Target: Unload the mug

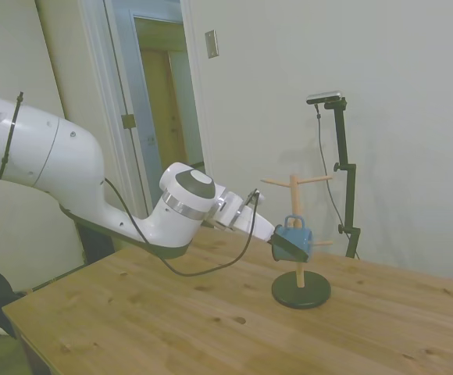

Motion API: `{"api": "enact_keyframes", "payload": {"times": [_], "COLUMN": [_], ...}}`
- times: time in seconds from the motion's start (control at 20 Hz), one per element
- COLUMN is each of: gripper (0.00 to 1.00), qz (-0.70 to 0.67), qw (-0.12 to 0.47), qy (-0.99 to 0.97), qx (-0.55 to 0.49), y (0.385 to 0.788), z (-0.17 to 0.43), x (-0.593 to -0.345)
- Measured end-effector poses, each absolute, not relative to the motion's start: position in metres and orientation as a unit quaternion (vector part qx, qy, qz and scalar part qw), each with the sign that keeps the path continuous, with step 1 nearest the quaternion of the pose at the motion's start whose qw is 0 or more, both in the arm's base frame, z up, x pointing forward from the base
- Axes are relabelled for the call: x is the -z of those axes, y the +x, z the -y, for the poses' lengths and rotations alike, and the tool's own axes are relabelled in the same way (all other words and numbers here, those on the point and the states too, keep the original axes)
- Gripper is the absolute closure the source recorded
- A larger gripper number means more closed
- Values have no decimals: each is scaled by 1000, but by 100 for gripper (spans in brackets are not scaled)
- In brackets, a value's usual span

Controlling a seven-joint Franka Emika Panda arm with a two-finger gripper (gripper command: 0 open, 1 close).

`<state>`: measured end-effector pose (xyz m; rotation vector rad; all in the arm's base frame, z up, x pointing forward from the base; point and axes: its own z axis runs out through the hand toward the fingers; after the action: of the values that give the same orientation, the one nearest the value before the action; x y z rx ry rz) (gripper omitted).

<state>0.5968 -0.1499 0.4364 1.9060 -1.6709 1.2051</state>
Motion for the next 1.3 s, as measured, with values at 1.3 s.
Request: {"api": "enact_keyframes", "payload": {"times": [1.3], "gripper": [100], "qz": [583], "qw": [157], "qy": [671], "qx": [-430], "y": [599], "z": [145], "x": [-443]}}
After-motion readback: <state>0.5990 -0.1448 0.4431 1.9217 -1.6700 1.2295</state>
